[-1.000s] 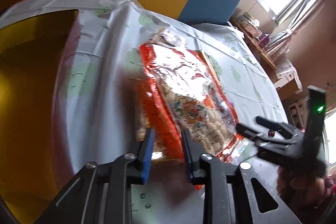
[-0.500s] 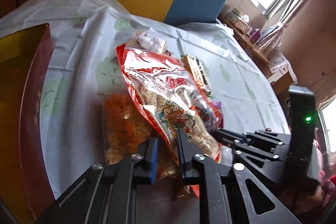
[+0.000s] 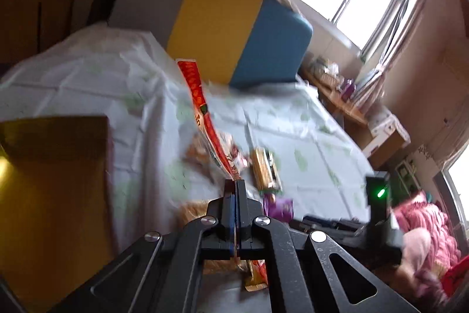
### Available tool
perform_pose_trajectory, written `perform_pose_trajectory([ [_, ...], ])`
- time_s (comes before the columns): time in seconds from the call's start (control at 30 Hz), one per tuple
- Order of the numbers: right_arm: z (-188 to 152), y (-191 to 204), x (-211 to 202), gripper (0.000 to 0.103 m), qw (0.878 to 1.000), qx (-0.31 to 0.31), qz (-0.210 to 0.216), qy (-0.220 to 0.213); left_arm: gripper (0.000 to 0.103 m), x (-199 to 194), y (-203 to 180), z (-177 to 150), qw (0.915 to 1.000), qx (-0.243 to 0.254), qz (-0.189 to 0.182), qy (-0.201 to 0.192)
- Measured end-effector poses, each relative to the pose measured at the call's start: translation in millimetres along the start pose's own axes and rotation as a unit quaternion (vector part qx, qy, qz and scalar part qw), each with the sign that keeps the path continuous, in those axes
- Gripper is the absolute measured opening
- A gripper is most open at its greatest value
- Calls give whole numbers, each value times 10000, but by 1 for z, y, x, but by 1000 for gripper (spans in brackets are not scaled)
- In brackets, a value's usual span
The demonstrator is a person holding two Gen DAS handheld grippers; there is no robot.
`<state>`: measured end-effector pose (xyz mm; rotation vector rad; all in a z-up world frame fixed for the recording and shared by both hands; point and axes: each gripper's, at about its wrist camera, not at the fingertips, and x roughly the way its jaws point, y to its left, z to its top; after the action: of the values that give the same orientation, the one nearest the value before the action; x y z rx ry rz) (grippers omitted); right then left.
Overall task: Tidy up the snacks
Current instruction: 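Carry the candy bag into the gold tin and open the left gripper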
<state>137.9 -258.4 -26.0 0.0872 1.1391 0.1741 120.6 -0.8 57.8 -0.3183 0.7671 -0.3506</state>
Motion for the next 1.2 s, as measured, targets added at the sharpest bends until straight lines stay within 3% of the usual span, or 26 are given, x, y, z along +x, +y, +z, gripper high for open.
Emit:
perform_pose_trajectory([
  [0.33,-4,7,6,37,9993,-292,-234,31,0,-78,60,26,9970,-471,337,-512],
  [0.5,-1,6,4,37,9995,-246,-190,-40,0,-108,102,22,9922,-684,819,-649],
  [0.67,-1,11,6,37,9991,-370,-202,-35,0,-89,146,6,9832,-840,1604,-242],
  [0.8,-3,12,7,37,9989,-414,-234,-36,1,-72,165,-6,9754,-1087,1916,-113],
  [0.9,-3,11,6,37,9995,-313,9,-27,8,-64,167,-9,9780,-1189,1711,-63],
  [1.0,-3,13,7,37,9993,-360,-4,-39,11,-51,165,-6,9783,-1218,1674,27],
  [1.07,-3,13,10,37,9993,-367,-52,23,18,-43,160,-4,9784,-1212,1670,72],
  [1.13,-3,13,10,37,9993,-373,-96,10,36,-34,156,-4,9784,-1205,1675,136],
  [1.2,-3,12,9,37,9994,-342,-92,-15,37,-23,153,-5,9761,-1282,1733,282],
])
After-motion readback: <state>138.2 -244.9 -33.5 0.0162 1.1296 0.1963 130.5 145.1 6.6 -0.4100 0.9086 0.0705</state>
